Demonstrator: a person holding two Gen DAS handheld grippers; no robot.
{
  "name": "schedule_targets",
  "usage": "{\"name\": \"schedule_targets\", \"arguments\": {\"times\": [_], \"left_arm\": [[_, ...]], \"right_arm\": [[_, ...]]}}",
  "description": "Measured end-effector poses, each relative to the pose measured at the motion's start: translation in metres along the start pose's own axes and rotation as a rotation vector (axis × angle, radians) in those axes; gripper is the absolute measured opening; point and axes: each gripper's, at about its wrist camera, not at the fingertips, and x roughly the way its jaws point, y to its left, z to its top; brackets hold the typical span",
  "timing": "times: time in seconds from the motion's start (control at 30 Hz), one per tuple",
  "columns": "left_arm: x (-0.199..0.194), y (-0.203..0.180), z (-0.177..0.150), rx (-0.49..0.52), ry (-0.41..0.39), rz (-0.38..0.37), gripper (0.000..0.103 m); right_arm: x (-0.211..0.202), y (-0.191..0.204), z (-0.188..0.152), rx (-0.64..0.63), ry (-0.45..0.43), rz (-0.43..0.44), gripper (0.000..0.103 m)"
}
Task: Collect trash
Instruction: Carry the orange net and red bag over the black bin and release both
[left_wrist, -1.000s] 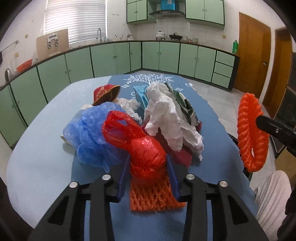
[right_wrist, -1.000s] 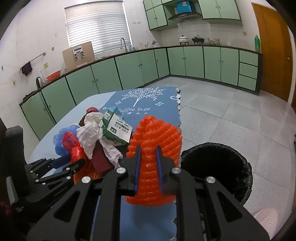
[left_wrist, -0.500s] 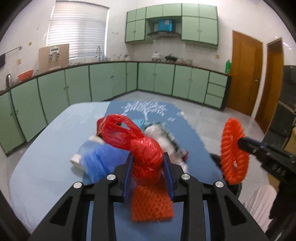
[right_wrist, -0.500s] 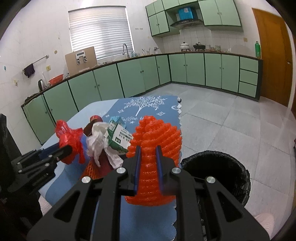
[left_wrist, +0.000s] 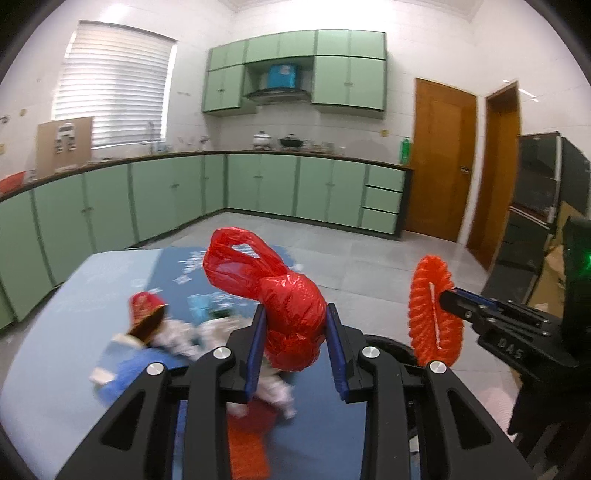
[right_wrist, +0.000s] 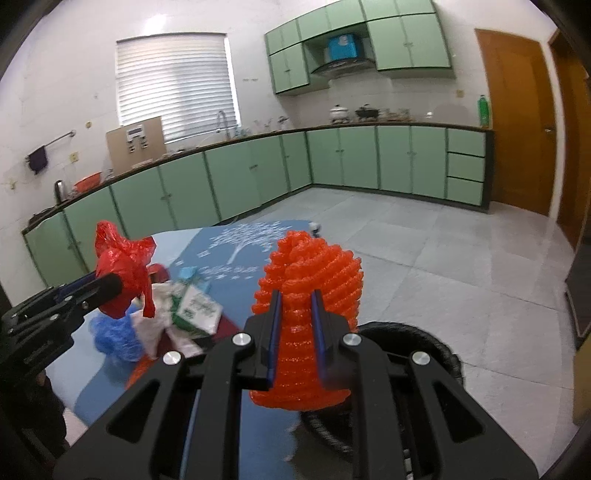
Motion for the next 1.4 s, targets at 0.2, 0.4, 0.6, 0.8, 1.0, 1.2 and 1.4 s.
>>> {"name": "schedule_targets", "arguments": {"times": [0.2, 0.4, 0.6, 0.8, 1.0, 1.2, 1.4], "left_arm": [[0.038, -0.039, 0.0, 0.031, 0.031, -0.111, 0.031], [0.092, -0.075, -0.005, 0.051, 0.09, -0.186, 0.031], [0.133, -0.103, -0.011, 0.07, 0.146, -0.223, 0.031], [0.177, -0.126, -0.027, 0.074, 0.237, -0.251, 0.031], [0.2, -0.139, -0.037, 0.088, 0.297, -0.273, 0.046], [0.194, -0.129, -0.032, 0.073, 0.29, -0.249, 0.06], [0.156, -0.103, -0.013, 0.064, 0.2, -0.189, 0.073]], "right_arm": [[0.006, -0.04, -0.004, 0.03, 0.015, -0.085, 0.015], [0.024, -0.081, -0.014, 0.057, 0.039, -0.152, 0.015], [0.052, -0.118, -0.026, 0.088, 0.084, -0.189, 0.015], [0.08, -0.149, -0.043, 0.148, 0.141, -0.205, 0.016], [0.106, -0.163, -0.052, 0.17, 0.198, -0.225, 0.037], [0.101, -0.171, -0.057, 0.194, 0.182, -0.254, 0.061], [0.074, -0.154, -0.041, 0.197, 0.086, -0.275, 0.09]]}}
